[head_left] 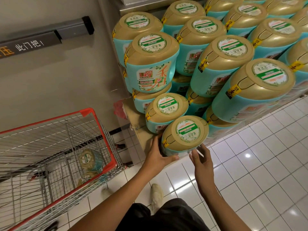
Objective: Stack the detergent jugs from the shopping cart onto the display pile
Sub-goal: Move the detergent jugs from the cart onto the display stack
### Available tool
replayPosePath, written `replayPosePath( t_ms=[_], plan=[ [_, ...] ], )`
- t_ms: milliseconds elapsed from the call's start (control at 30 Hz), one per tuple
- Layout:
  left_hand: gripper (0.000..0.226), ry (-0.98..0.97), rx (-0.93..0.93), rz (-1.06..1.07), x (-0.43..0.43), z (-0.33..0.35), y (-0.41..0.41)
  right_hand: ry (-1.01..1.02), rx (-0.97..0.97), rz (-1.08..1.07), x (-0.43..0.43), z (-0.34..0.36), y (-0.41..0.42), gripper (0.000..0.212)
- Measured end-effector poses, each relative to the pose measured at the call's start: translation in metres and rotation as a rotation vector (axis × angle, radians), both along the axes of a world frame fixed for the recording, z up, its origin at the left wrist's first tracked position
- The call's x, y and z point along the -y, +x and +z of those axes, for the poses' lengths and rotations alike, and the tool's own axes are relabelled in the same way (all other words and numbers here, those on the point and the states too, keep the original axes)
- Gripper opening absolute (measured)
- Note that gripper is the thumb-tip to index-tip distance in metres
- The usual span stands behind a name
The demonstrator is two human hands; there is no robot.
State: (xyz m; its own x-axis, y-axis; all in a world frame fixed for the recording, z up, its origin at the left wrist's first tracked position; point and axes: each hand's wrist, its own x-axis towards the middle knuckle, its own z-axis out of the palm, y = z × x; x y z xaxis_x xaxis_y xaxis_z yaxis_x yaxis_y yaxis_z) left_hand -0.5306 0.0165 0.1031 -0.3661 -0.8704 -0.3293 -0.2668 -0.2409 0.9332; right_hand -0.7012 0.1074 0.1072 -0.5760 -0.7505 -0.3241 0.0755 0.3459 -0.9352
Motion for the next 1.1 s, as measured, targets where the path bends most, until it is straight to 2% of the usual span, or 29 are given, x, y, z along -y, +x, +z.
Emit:
replayPosePath(
  t_ms=[133, 267, 433, 633, 800, 967, 1100],
  plan=[
    [0.095, 0.035, -0.026, 0.013, -0.006, -0.015, 0.011, 0.055, 0.061, -0.034, -0.012, -0.004, 0.023, 0.033],
    [0.064, 0.063, -0.033, 0.075, -0.013, -0.020, 0.039, 0.167, 0.143, 0.143, -0.019, -0.013, 0.051, 0.005],
    [0.032, -0.019, 0.065, 0.181, -0.024, -0.020, 0.100, 0.283, 0.241, 0.482, -0.003, -0.011, 0.107, 0.012],
    [0.019, -0.075, 0.107, 0.463, -0.037, -0.009, 0.198, 0.281, 0.238, 0.704, 0.045, 0.000, 0.182, 0.010],
    [0.019, -0.066, 0.075, 0.773, -0.055, -0.009, 0.287, 0.291, 0.237, 0.831, 0.084, 0.001, 0.250, 0.010],
    [0.032, 0.016, 0.091, 0.960, -0.074, -0.025, 0.373, 0.284, 0.231, 0.955, 0.122, -0.001, 0.326, 0.011],
    [0.023, 0.062, 0.067, 1.051, -0.079, -0.036, 0.431, 0.274, 0.149, 1.035, 0.150, -0.010, 0.385, 0.017]
  ],
)
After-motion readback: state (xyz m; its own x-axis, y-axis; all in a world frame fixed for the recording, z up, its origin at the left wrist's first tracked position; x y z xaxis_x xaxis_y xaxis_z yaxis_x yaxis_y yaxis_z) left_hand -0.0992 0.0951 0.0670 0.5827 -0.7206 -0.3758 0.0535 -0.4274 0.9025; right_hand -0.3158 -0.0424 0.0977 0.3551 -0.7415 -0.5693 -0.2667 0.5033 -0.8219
